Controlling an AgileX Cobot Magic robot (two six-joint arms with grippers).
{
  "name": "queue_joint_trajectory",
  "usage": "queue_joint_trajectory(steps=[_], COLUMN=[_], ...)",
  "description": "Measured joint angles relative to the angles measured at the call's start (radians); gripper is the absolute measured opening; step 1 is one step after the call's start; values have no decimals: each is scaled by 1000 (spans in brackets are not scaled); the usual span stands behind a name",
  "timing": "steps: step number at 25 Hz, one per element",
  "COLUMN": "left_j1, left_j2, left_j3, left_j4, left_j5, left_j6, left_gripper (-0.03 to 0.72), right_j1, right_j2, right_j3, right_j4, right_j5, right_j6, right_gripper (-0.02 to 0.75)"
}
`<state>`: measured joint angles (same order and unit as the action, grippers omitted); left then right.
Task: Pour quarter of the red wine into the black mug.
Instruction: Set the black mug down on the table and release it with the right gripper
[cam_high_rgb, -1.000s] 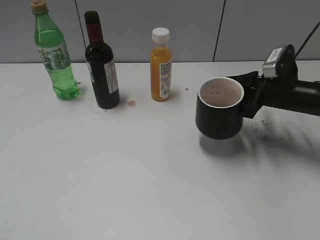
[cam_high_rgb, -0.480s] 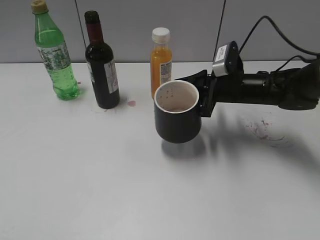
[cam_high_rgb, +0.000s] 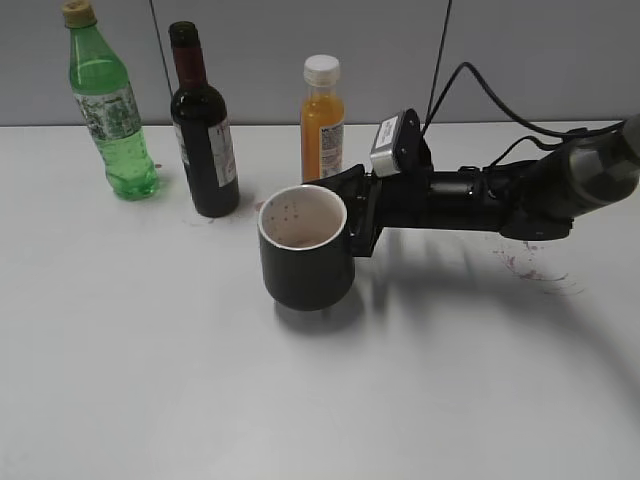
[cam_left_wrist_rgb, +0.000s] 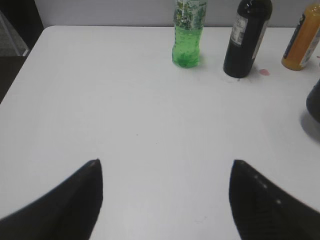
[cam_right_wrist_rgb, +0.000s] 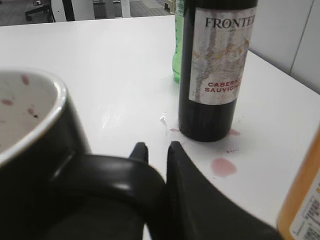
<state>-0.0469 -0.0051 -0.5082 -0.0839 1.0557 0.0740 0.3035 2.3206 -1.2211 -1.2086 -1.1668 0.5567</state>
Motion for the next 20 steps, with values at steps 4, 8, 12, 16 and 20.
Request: queue_joint_trajectory(steps=[4,8,12,16,20], left_j1=[0,0,0,0,0], left_j2=[0,0,0,0,0], left_j3=[0,0,0,0,0], left_j4=[0,0,0,0,0], left_j5=[0,0,0,0,0], left_j6=[0,0,0,0,0], left_gripper=[589,589,589,589,589], right_j1=[29,36,36,36,36], right_j2=[23,39,76,94,94], right_j3=[-18,-21,-23,-23,-25], right_j4=[20,39,55,58,62], right_j5=[1,-1,0,2,1], right_j6=[0,0,1,1,-11], right_gripper=[81,81,81,81,81])
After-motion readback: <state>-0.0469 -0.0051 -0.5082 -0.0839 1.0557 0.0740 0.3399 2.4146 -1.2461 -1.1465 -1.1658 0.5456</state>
